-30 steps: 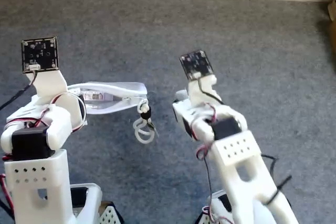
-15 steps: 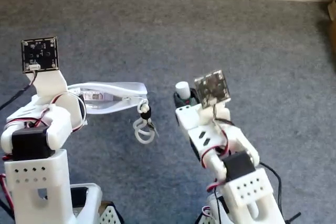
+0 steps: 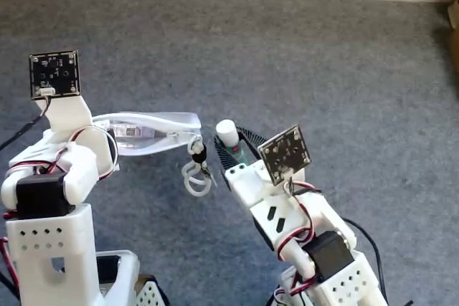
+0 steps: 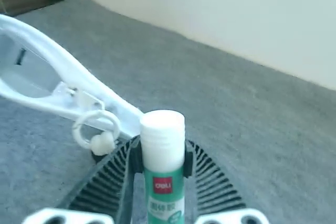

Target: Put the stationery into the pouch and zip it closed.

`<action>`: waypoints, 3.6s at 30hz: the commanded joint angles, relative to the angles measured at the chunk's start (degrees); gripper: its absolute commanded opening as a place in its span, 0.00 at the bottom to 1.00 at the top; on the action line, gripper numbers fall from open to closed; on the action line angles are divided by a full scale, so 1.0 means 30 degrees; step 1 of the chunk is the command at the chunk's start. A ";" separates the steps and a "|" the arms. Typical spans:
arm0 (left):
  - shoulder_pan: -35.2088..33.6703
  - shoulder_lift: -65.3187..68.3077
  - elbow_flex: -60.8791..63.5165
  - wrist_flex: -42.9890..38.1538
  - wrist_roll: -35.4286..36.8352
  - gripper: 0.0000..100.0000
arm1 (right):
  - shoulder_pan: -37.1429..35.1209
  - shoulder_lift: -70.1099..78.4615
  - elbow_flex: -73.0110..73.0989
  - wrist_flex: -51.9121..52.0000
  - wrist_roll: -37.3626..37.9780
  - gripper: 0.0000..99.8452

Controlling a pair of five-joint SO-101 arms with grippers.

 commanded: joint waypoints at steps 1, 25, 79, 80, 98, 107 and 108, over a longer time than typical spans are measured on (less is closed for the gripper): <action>0.0308 -0.0015 0.0015 -0.0352 -0.0088 0.01 | -0.0894 -0.0454 -0.0308 -0.0806 -0.0176 0.02; 0.0308 -0.0015 0.0366 -0.0410 -0.0088 0.01 | -0.2769 -0.0308 -0.0278 -1.1004 -0.0205 0.02; -0.0777 -0.0161 0.0396 -0.0381 -0.0088 0.01 | -0.5289 1.6982 -0.0278 -3.0491 -0.0029 0.02; -0.0777 -0.0161 0.0396 -0.0381 -0.0088 0.01 | -0.5319 1.6484 -0.0278 -3.0462 -0.0029 0.02; -0.0777 -0.0161 0.0425 -0.0381 -0.0088 0.01 | -0.7810 0.9861 0.3297 -3.0374 0.1407 0.02; -0.0777 -0.0161 0.0425 -0.0352 -0.0088 0.01 | -0.6813 1.4374 0.3150 -3.0491 0.1817 0.02; -0.0777 -0.0161 0.0425 -0.0322 -0.0088 0.01 | -0.6520 1.4872 0.3092 -3.0520 0.1788 0.02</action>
